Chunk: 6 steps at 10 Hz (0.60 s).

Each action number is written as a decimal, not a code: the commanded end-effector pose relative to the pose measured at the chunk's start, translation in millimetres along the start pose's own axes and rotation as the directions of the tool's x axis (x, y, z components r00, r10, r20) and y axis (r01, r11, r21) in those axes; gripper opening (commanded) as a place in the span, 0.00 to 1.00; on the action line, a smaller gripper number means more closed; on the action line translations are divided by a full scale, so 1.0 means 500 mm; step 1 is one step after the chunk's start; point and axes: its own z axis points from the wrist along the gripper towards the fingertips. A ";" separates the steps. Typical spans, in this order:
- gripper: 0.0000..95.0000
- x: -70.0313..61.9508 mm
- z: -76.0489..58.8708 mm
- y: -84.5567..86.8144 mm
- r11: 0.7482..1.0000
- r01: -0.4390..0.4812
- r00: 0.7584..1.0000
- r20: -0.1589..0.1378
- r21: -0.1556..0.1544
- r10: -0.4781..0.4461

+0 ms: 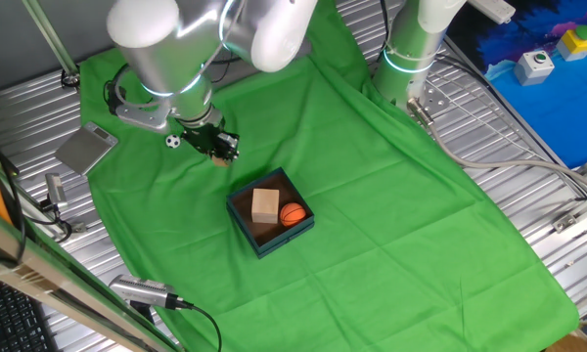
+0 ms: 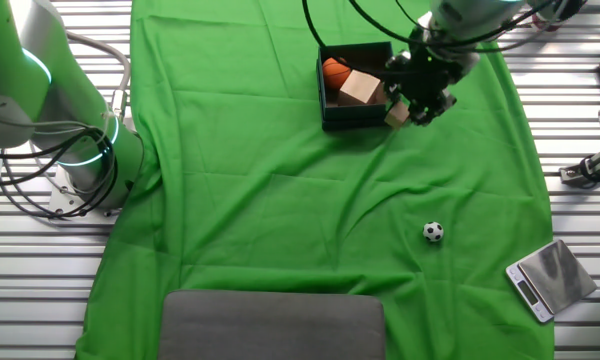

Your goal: Take everything out of the gift box

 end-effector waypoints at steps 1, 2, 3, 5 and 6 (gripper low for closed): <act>0.00 0.041 0.000 -0.061 0.997 0.069 0.997 0.018 -0.019 -0.069; 0.00 0.068 0.007 -0.100 0.993 0.111 0.994 0.027 -0.026 -0.110; 0.00 0.087 0.015 -0.131 0.989 0.146 0.989 0.033 -0.030 -0.145; 0.00 0.101 0.022 -0.148 0.986 0.165 0.986 0.030 -0.029 -0.165; 0.00 0.101 0.023 -0.147 0.985 0.172 0.985 0.025 -0.030 -0.171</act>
